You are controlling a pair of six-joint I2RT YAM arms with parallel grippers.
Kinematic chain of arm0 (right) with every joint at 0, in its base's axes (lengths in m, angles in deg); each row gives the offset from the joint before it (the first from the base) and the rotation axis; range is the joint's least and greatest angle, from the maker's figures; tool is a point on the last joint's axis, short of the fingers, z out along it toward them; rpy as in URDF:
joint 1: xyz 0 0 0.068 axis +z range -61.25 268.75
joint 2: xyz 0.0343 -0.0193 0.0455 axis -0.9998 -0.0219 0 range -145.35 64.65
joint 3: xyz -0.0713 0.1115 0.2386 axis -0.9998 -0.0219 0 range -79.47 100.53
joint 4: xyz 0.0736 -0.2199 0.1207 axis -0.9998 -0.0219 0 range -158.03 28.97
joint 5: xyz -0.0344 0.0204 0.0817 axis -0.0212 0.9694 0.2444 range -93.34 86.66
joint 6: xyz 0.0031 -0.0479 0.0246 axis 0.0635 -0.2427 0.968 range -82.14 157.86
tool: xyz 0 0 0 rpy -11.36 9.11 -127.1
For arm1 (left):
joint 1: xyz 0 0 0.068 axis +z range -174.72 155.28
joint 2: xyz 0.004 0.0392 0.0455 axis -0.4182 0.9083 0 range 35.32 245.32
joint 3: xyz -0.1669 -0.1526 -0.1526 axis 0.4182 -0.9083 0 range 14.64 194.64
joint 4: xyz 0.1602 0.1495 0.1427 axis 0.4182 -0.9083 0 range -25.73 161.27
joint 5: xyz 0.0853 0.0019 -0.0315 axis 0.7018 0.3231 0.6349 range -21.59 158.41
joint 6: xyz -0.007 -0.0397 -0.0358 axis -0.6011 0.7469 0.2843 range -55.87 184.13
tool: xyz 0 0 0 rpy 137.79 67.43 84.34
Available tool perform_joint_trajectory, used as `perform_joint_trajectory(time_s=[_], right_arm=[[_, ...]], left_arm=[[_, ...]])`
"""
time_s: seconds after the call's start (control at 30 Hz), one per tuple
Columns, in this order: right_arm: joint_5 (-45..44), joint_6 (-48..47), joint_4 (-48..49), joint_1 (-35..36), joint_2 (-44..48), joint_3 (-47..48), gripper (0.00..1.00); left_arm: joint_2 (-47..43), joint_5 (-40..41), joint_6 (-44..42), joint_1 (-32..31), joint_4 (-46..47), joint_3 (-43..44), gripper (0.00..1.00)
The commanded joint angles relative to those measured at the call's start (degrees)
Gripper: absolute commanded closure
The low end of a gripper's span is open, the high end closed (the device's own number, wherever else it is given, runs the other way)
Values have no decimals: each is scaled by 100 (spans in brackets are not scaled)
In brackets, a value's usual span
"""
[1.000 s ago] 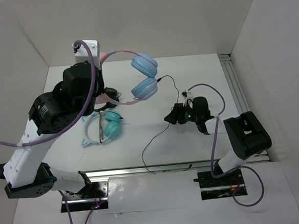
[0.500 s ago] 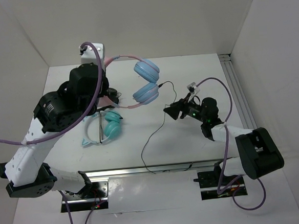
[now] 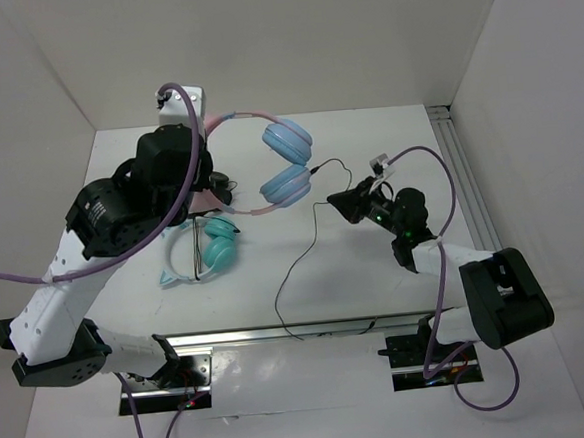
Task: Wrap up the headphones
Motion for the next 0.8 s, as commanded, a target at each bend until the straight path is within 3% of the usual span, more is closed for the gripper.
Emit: perform_joint_trajectory(time_s=[0.0,0.03,0.07,0.23,0.3,0.33,0.47,0.57,0.7,0.77], right_arm=[[-195,-25,631,40,-4,199,87],[-196,-25,570,40,57,199,89],[-274,-25,500,101,57,260,100],[-1081,-262,-500,232,556,453,100],[-1774,-367,-1589,469,891,576,100],[-2544,-428,-1915,549,1075,577,100],[-4132,-516,-3261,849,2190,769,100],[-4047,-894,-3982,998,2640,1024,100],[-3090,-1596,-5123,1199,2625,1866,100],[-2843,-1738,-5301,1489,2554,2018,100]], left_arm=[[-143,-27,288,100,466,-43,100],[-143,-79,288,100,466,-44,100],[-143,-132,288,170,466,-113,100],[-143,-325,113,626,737,-543,100],[-143,-325,-193,968,1149,-763,100],[-143,-204,-256,1048,1273,-947,100],[68,859,-616,1102,2099,-1580,100],[120,747,-1572,909,3091,-2266,100],[559,974,-2777,426,3629,-2785,100],[709,1211,-3681,101,4468,-3327,100]])
